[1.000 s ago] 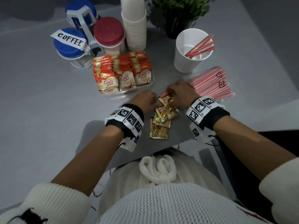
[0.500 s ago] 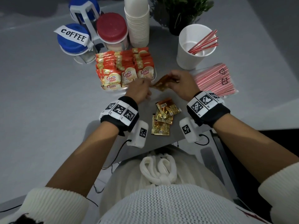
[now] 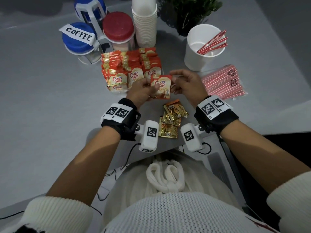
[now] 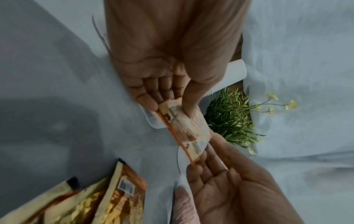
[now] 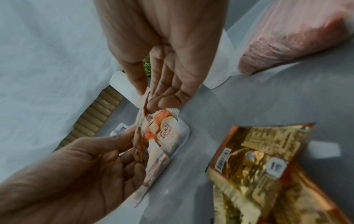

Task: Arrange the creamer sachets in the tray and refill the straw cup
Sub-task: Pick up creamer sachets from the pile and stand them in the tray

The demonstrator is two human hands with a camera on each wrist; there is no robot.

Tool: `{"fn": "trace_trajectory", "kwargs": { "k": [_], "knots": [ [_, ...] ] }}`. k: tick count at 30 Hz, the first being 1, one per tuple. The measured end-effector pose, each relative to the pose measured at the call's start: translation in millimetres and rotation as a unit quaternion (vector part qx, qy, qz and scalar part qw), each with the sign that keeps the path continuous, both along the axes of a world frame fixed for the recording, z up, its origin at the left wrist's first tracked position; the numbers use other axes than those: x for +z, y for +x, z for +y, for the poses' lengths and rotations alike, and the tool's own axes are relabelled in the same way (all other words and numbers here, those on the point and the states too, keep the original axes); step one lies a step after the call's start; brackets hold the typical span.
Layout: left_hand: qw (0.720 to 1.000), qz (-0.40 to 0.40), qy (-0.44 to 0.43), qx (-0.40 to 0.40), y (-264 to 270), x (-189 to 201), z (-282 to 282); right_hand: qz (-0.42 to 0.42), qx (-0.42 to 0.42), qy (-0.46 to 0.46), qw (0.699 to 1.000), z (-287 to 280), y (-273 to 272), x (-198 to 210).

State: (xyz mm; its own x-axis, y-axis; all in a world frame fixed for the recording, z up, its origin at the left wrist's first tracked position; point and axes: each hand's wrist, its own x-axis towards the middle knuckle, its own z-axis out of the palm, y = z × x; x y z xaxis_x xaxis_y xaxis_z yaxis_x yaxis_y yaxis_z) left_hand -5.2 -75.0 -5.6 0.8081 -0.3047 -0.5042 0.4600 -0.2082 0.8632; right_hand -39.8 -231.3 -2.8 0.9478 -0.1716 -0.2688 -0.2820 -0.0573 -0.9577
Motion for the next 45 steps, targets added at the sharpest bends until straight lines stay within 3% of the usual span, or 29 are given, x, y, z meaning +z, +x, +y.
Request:
{"fn": "trace_trajectory", "kwargs": {
  "k": [7, 9, 12, 14, 15, 22, 29, 33, 38, 43, 45],
  "knots": [
    [0.998, 0.029, -0.049, -0.021, -2.6, 1.4, -5.4, 0.030, 0.012, -0.021, 0.999, -0.2, -6.0, -1.4],
    [0.999, 0.028, -0.031, -0.029, -2.5, -0.9, -5.2, 0.040, 0.037, -0.127, 0.990, -3.1, -10.0, -2.9],
    [1.000, 0.022, 0.006, -0.021, -4.1, -7.6, -6.1, 0.117, 0.145, -0.373, 0.909, -10.8, -17.2, -13.6],
    [0.999, 0.034, 0.015, -0.014, -5.4, -11.5, -7.0, 0.183, 0.192, -0.422, 0.867, -11.5, -21.7, -20.9],
    [0.999, 0.044, 0.012, -0.011, -6.3, -12.4, -7.0, 0.198, 0.201, -0.425, 0.860, -10.0, -23.0, -23.6],
    [0.997, 0.074, -0.011, 0.009, -8.1, -8.9, -3.5, 0.180, 0.152, -0.369, 0.899, -4.0, -15.1, -22.8],
    [0.992, 0.107, -0.005, 0.063, -3.1, -10.2, 3.1, -0.007, -0.008, -0.316, 0.949, -5.1, -6.4, -1.2],
    [0.986, 0.133, -0.048, 0.091, -3.0, -4.9, 0.1, -0.132, 0.012, -0.252, 0.959, 6.9, -13.4, 2.6],
    [0.984, 0.122, -0.104, 0.084, -1.7, 1.9, -3.4, -0.141, 0.059, -0.235, 0.960, 5.0, -20.3, -17.4],
    [0.993, 0.076, -0.067, 0.062, -4.6, 2.1, -4.3, -0.128, 0.104, -0.231, 0.959, 0.9, -21.3, -14.1],
    [0.995, 0.052, -0.056, 0.066, -4.9, 1.2, -4.6, -0.101, 0.066, -0.189, 0.975, 0.9, -19.2, -8.7]
  ]
}}
